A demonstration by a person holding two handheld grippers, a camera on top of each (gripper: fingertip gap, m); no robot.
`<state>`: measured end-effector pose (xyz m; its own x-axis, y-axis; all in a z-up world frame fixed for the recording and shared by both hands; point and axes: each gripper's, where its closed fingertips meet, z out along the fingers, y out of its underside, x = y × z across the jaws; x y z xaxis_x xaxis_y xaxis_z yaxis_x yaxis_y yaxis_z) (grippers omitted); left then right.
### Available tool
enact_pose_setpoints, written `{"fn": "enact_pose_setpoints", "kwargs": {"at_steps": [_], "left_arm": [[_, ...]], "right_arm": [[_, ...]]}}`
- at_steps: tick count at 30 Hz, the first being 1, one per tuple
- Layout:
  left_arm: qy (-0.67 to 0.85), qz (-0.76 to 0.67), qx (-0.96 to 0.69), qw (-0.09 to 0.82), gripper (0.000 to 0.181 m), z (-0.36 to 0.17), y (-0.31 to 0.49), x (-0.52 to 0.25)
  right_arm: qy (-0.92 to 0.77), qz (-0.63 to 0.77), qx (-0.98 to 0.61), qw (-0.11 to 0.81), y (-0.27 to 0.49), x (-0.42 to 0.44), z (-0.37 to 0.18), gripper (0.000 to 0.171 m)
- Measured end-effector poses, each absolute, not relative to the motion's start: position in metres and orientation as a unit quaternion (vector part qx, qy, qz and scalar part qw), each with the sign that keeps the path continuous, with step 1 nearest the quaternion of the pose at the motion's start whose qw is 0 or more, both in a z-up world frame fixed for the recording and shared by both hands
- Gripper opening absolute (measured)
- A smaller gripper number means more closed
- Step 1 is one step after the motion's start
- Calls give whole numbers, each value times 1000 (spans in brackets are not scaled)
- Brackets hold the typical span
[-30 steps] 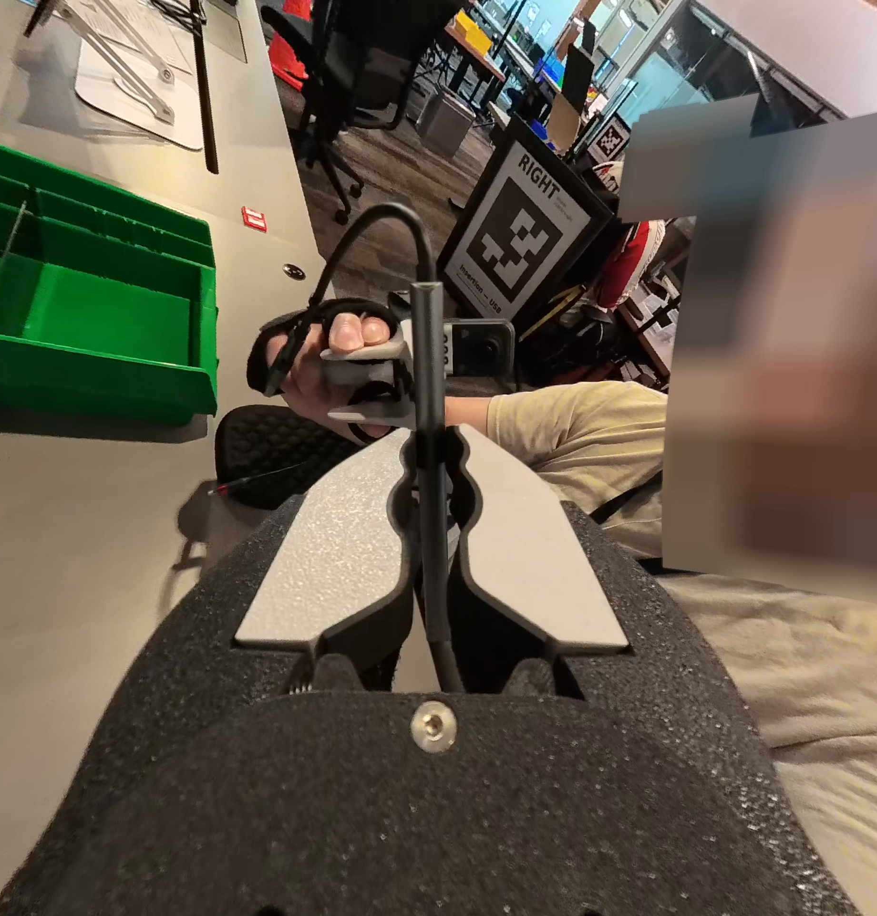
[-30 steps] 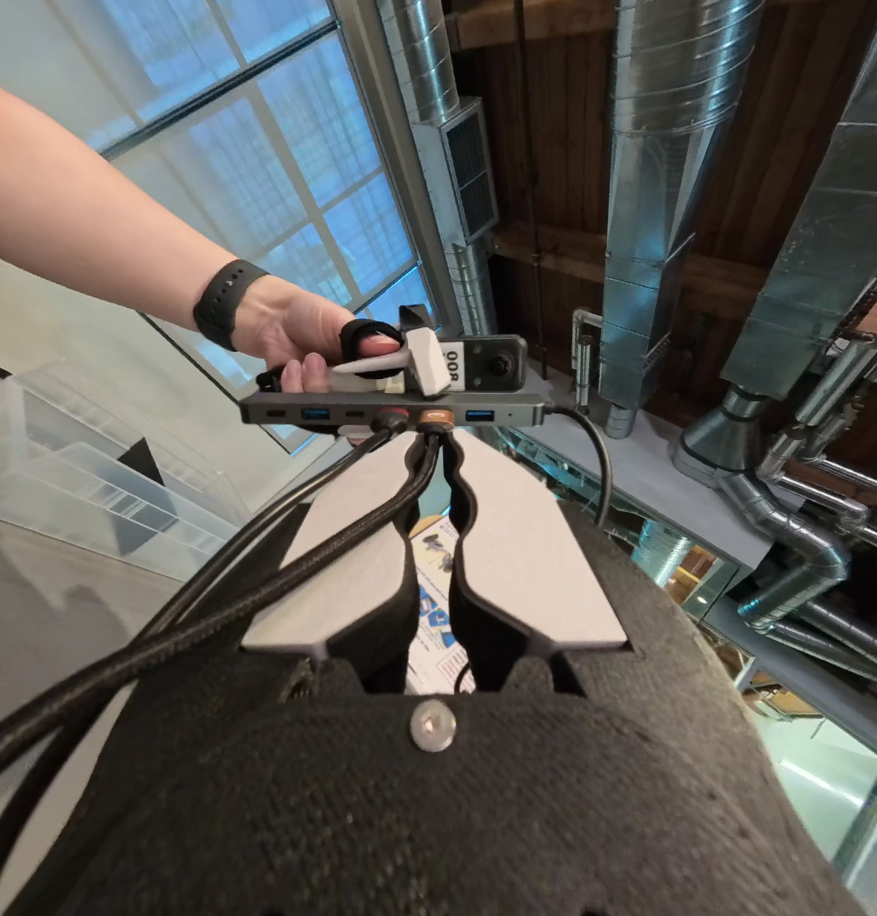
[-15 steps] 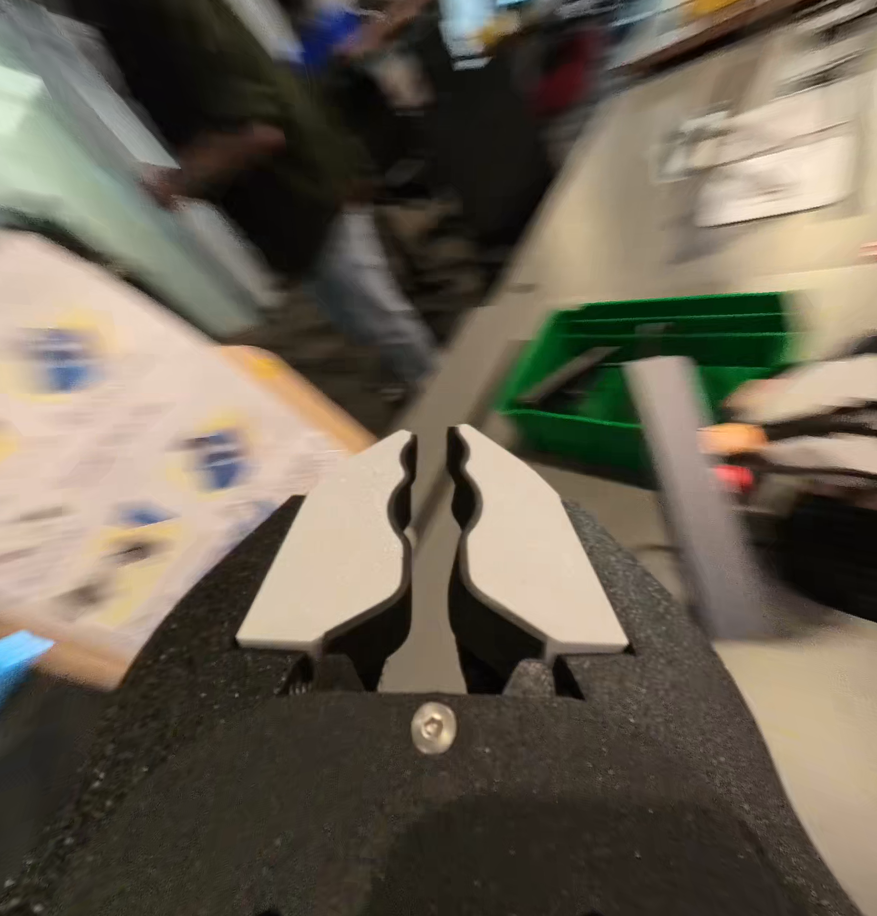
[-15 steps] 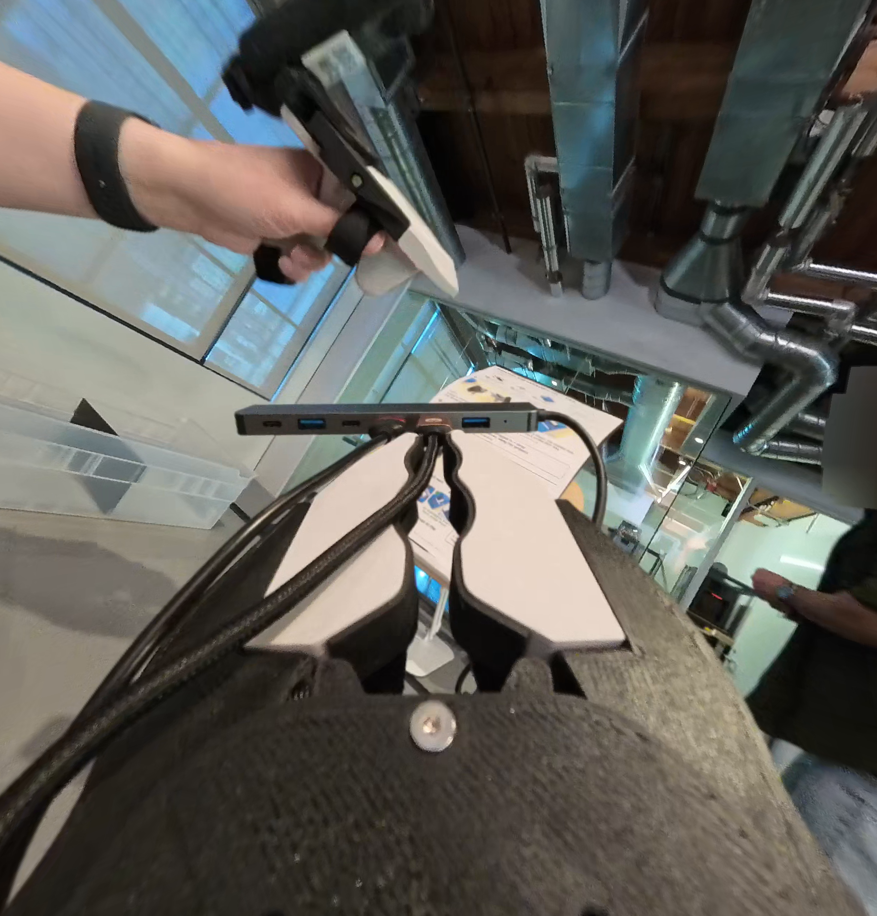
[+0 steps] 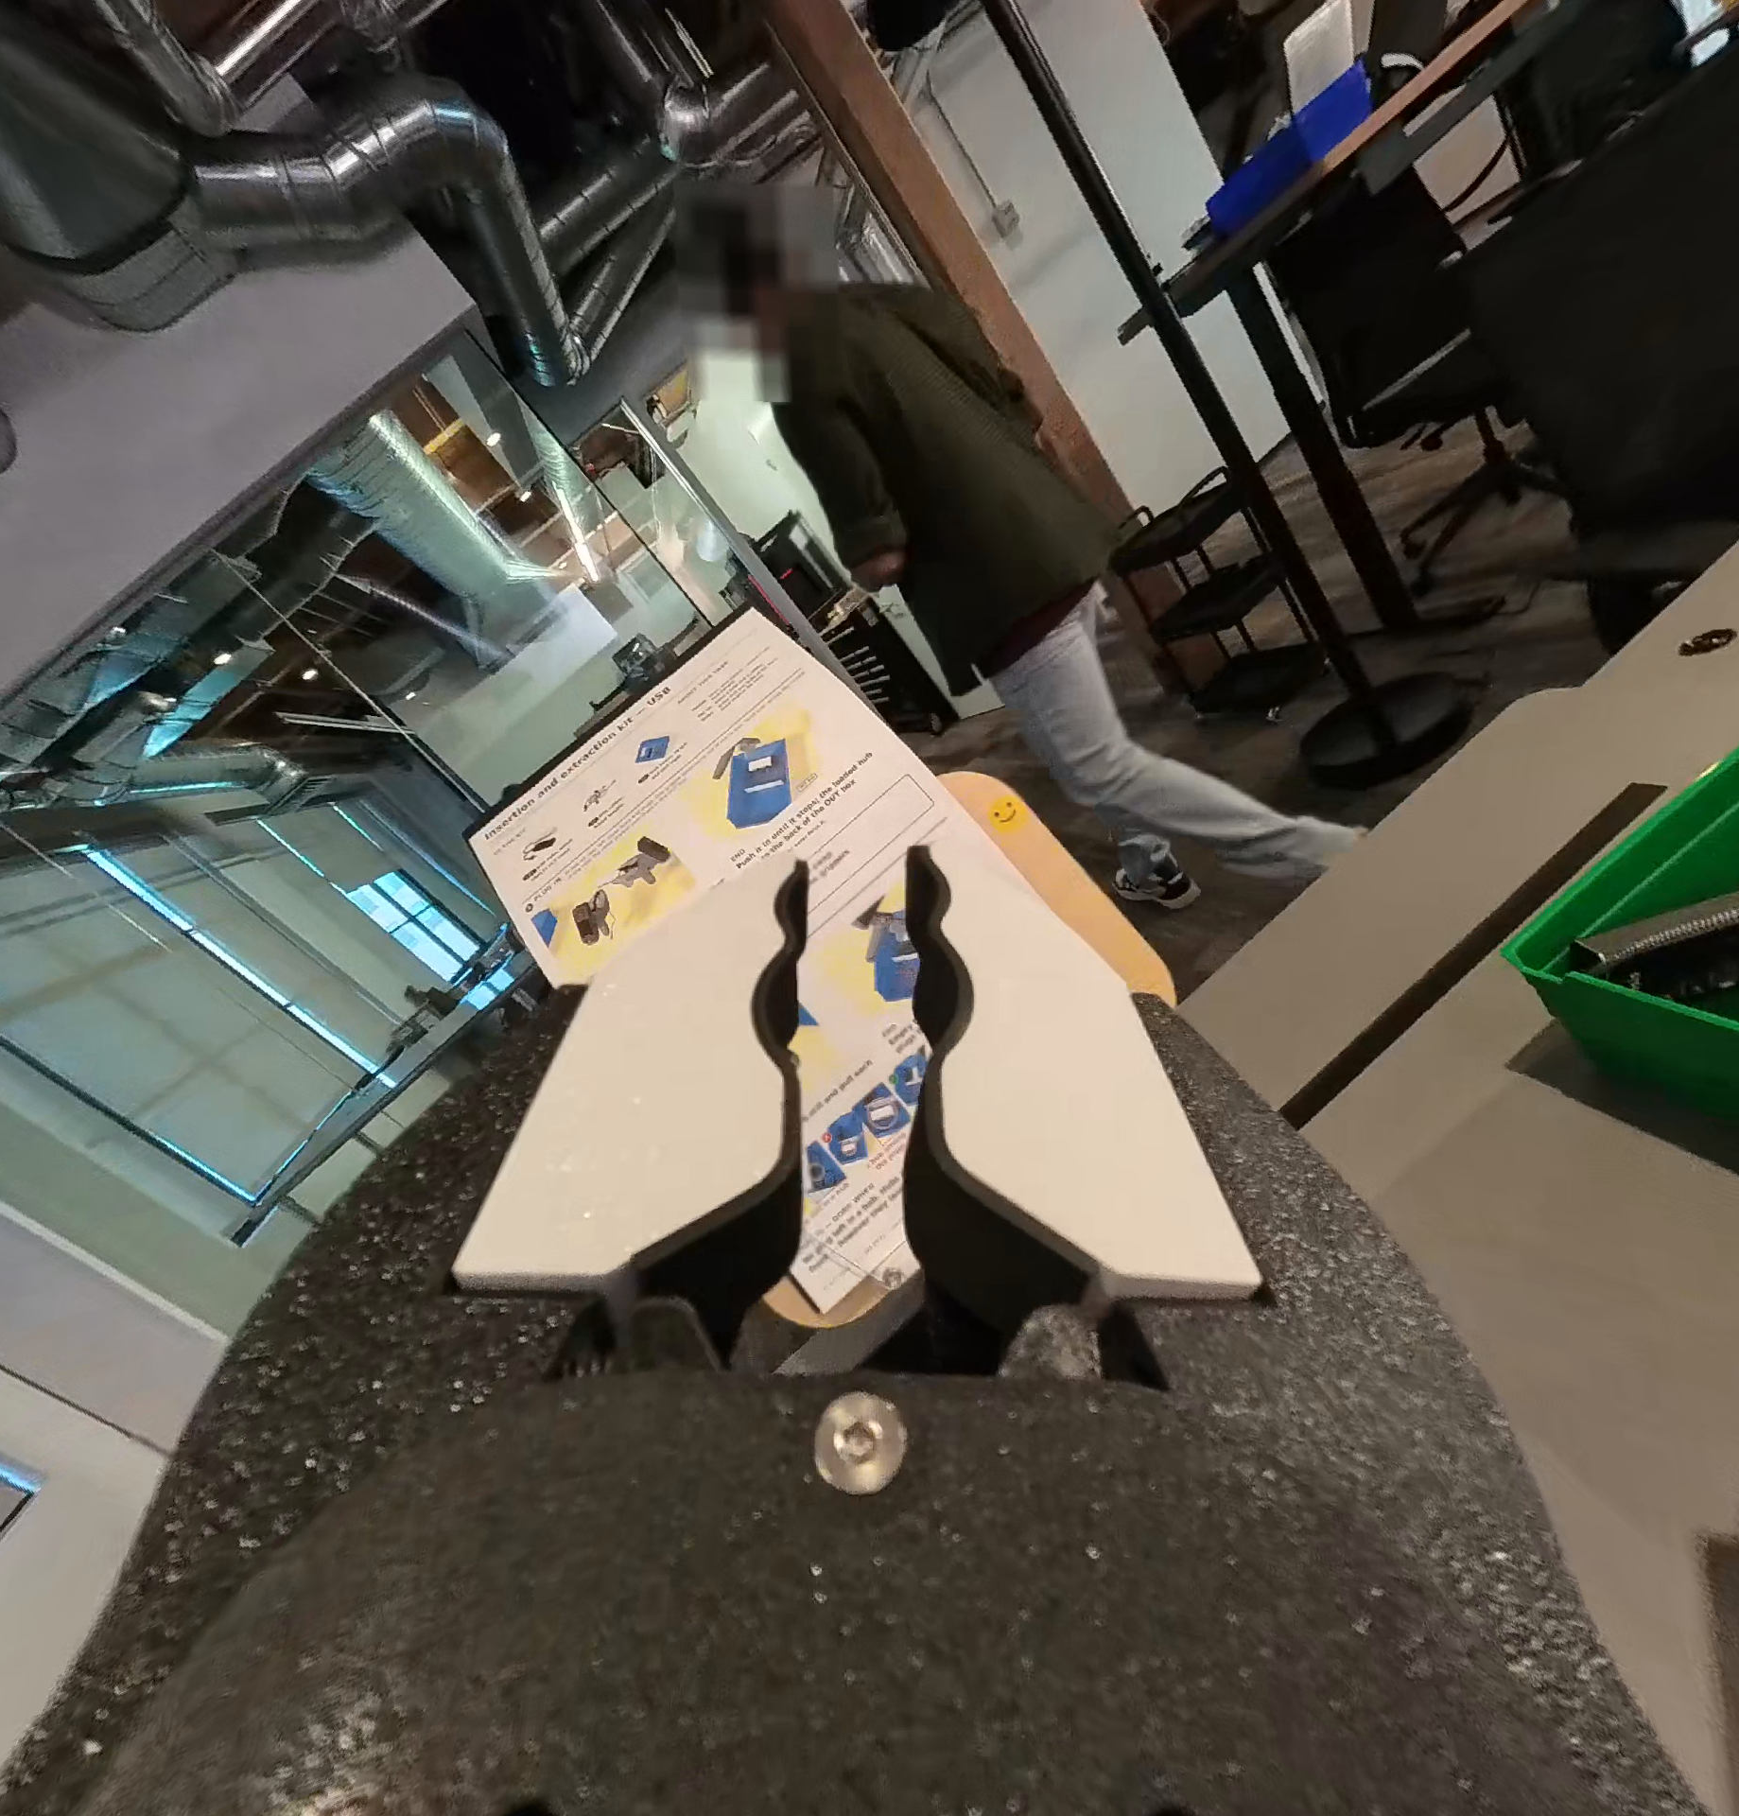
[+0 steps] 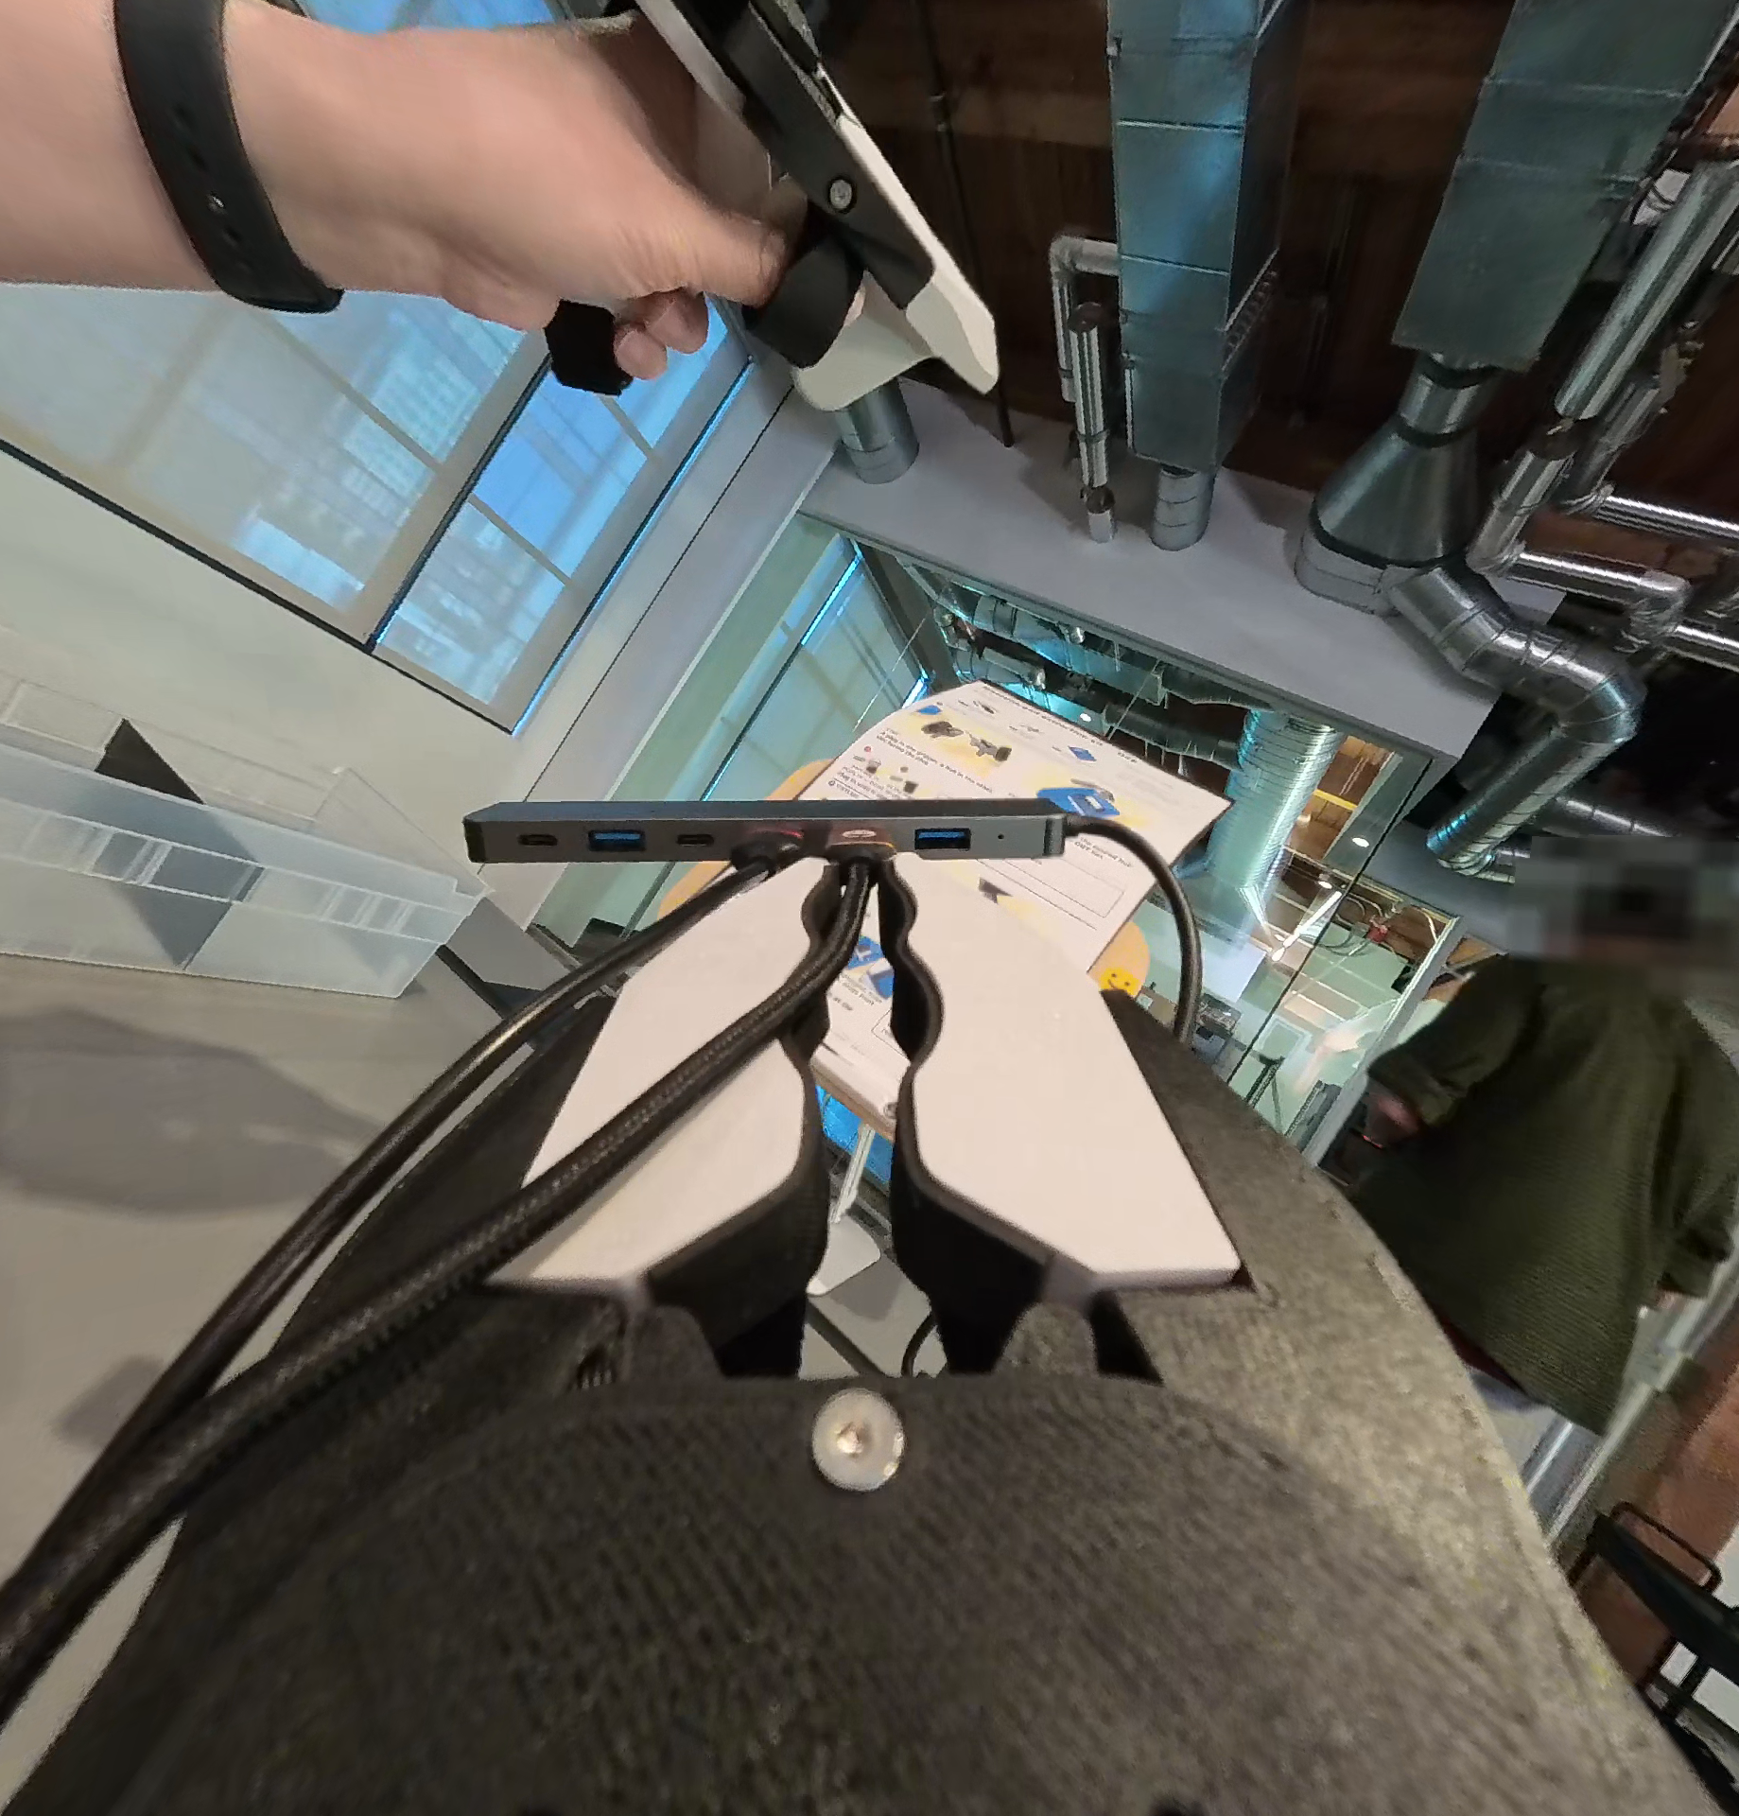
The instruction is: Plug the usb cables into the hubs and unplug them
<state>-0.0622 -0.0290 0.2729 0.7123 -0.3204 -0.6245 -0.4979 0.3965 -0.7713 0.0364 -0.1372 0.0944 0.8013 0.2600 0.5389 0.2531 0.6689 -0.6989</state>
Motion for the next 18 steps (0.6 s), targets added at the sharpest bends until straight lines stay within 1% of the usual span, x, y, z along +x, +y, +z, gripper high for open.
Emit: {"fn": "enact_pose_setpoints", "kwargs": {"at_steps": [14, 16, 18], "left_arm": [[385, 67, -548, 740, 22, 271, -34, -60], [398, 43, -563, 723, 31, 259, -35, -57], [417, -57, -599, 682, 54, 233, -45, -51]], "right_arm": [[-306, -1, -401, 863, -140, 40, 99, 8], [-290, -11, -405, 867, -138, 46, 102, 8], [-246, -24, -409, 879, -138, 57, 114, 8]]}}
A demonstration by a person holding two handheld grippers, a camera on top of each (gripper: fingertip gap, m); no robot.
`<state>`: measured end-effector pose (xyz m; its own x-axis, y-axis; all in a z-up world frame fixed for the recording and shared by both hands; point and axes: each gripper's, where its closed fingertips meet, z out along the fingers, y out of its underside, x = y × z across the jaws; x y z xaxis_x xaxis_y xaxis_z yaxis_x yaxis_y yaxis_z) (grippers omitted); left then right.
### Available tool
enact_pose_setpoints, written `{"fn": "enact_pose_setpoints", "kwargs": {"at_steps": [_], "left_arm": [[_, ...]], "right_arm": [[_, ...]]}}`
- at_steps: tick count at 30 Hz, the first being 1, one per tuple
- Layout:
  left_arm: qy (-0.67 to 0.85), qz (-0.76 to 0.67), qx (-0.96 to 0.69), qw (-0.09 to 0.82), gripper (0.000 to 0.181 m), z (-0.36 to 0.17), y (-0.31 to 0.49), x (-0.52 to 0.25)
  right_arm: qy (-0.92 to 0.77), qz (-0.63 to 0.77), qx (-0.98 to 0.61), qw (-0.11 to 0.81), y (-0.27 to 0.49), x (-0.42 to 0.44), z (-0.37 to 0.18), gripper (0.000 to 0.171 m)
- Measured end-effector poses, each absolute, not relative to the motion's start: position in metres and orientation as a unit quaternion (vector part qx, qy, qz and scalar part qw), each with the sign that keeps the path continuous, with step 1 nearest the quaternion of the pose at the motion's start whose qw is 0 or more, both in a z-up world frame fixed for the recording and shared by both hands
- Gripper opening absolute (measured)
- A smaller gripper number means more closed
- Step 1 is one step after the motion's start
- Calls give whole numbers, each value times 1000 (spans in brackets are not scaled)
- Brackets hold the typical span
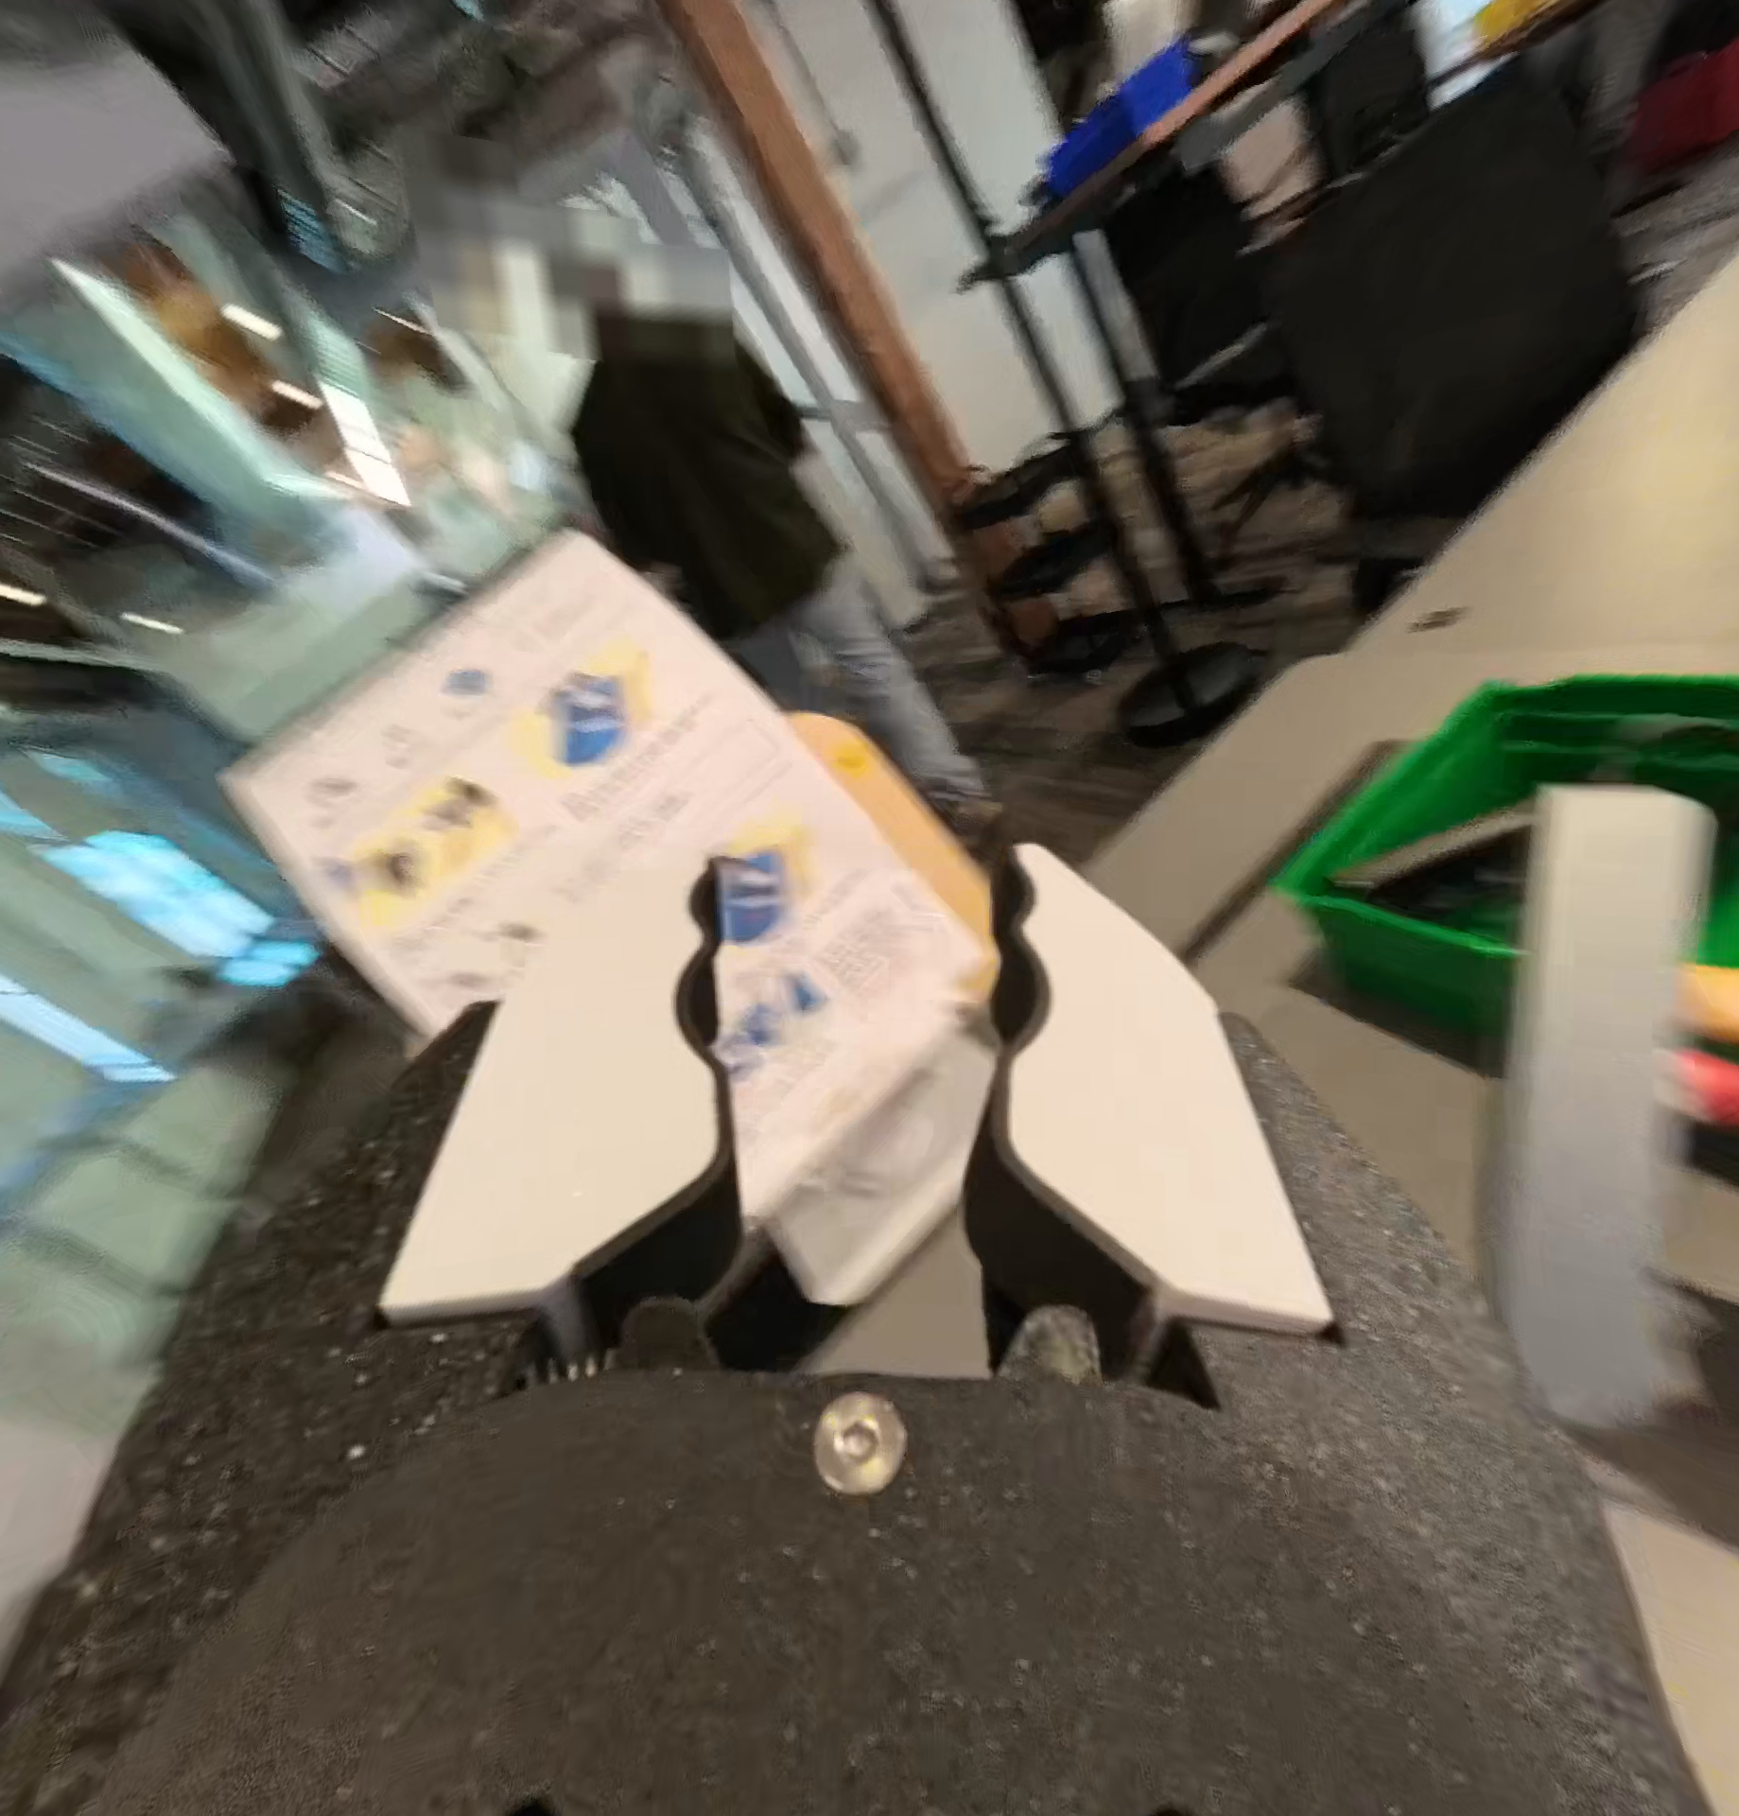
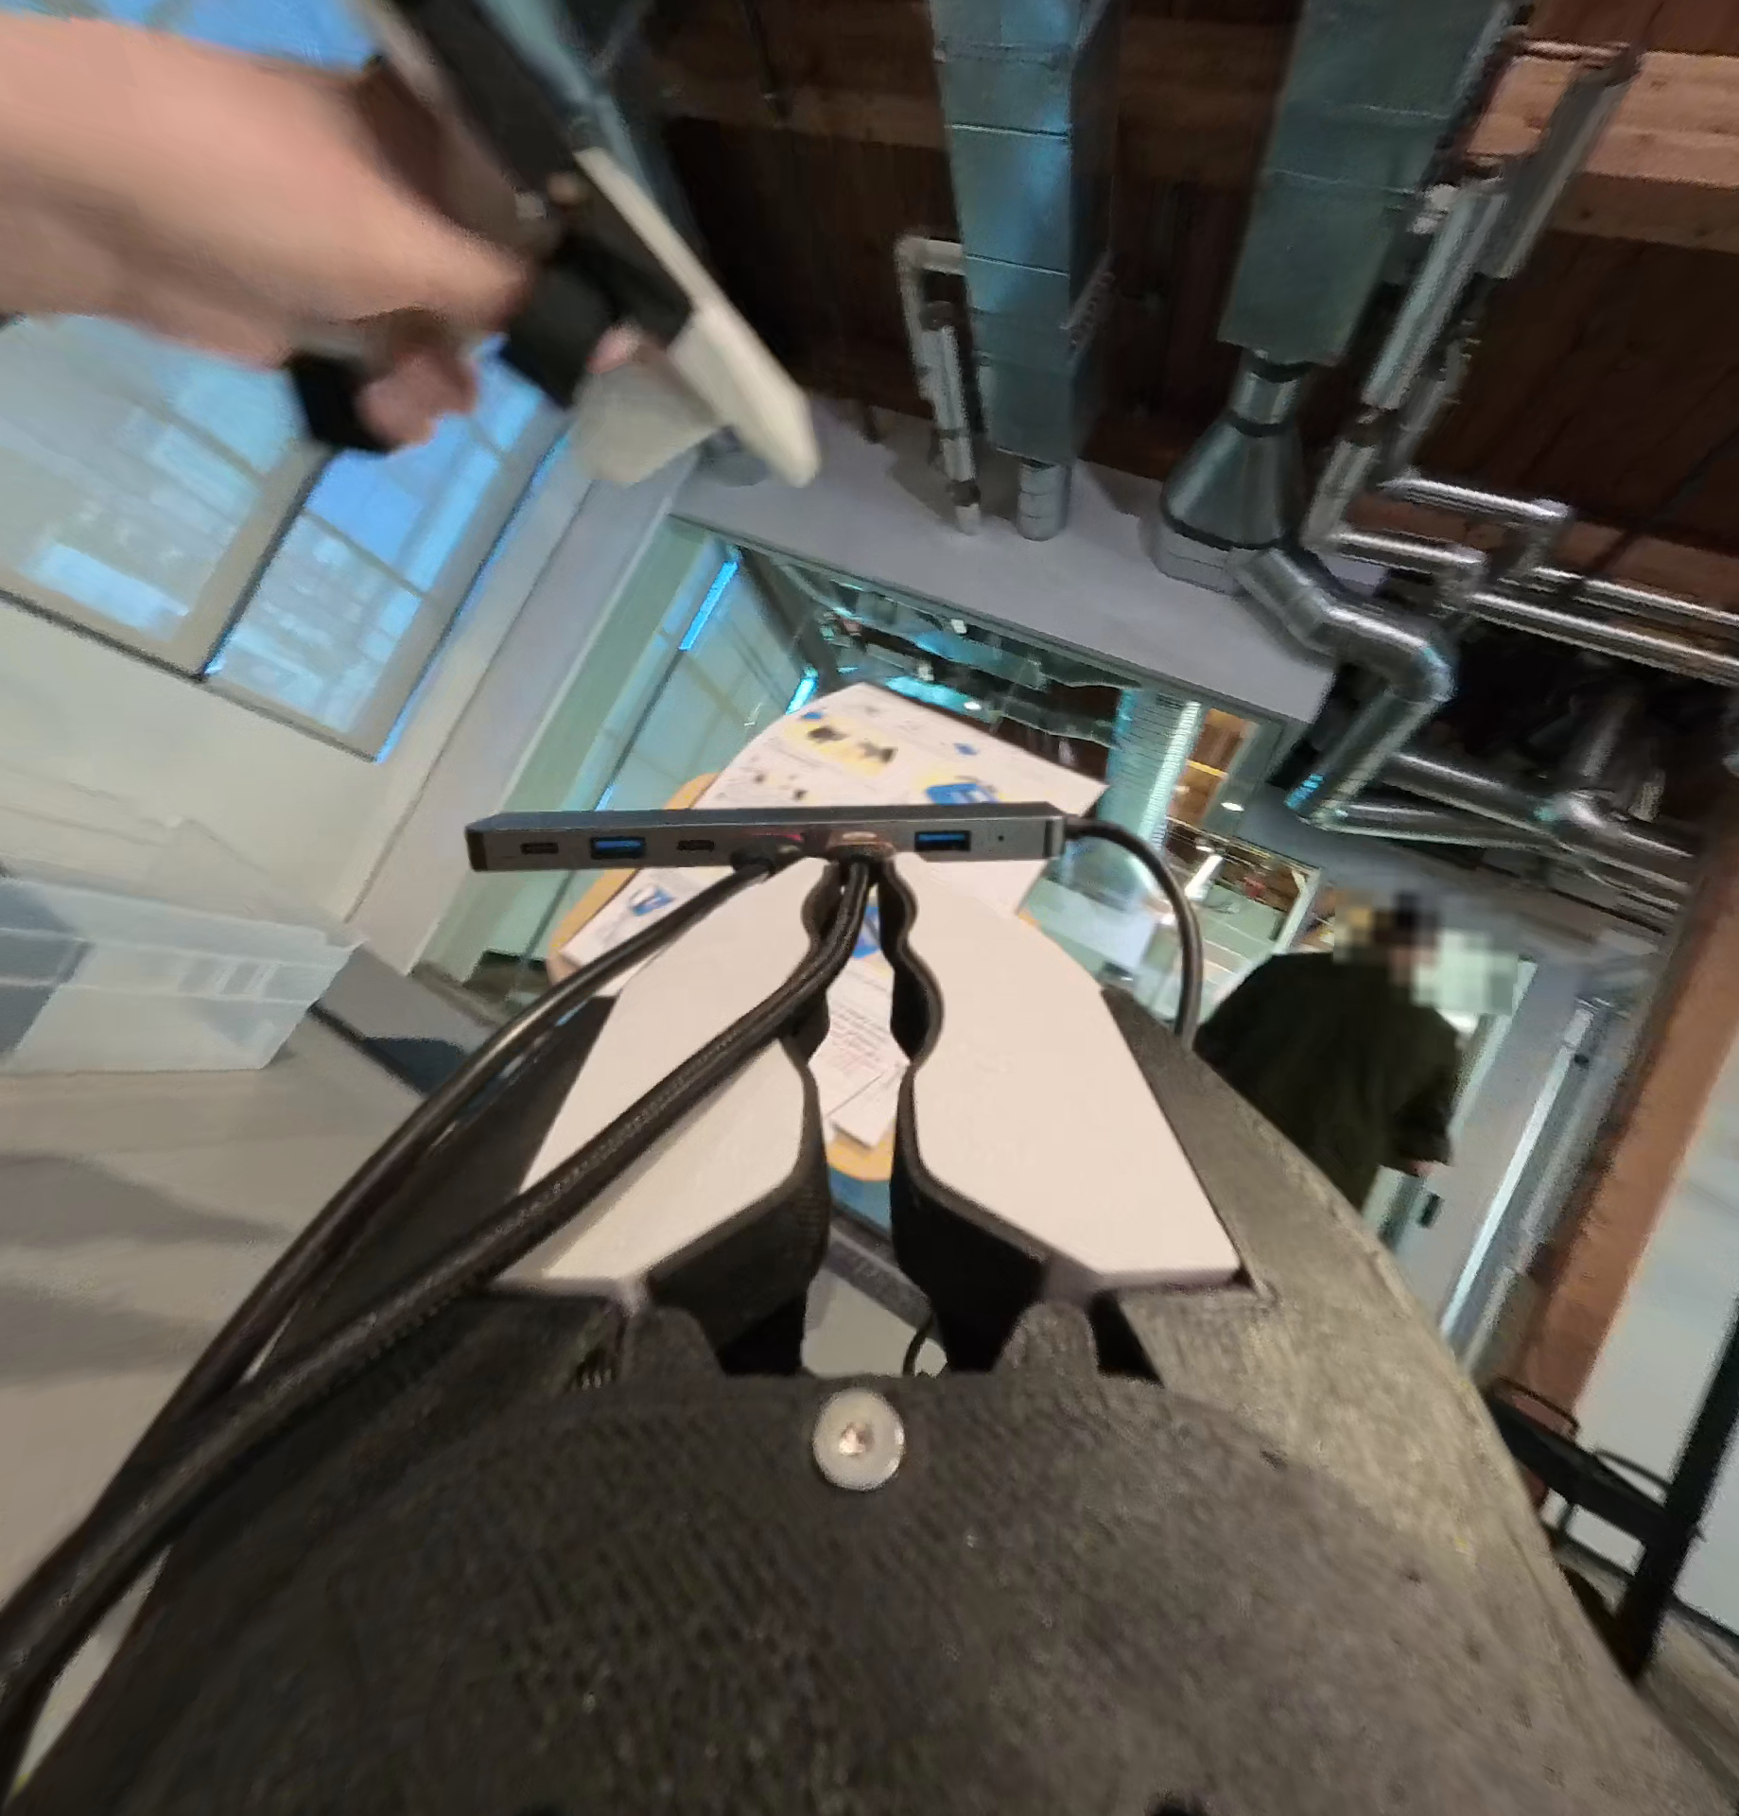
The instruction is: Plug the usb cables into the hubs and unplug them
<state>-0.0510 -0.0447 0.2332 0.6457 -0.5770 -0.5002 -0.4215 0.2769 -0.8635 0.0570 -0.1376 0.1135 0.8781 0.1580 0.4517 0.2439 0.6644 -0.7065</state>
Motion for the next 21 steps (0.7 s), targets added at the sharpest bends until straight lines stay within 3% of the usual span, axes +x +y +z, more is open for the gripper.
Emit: {"fn": "enact_pose_setpoints", "kwargs": {"at_steps": [2, 5, 9, 16, 21], "left_arm": [[444, -211, -618, 613, 74, 200, -72, -39], [512, -326, -600, 521, 79, 152, -116, -24], [592, -253, -566, 515, 77, 125, -122, -12], [717, -79, -548, 424, 60, 94, -108, -10], [708, -25, -545, 448, 47, 88, -94, -5]], "right_arm": [[-204, -30, -401, 892, -143, 65, 130, 8], [-180, -27, -390, 903, -149, 65, 147, 8], [-217, -24, -381, 898, -149, 42, 149, 8], [-251, -49, -366, 895, -150, 18, 139, 8], [-257, -62, -375, 889, -142, 18, 134, 8]]}}
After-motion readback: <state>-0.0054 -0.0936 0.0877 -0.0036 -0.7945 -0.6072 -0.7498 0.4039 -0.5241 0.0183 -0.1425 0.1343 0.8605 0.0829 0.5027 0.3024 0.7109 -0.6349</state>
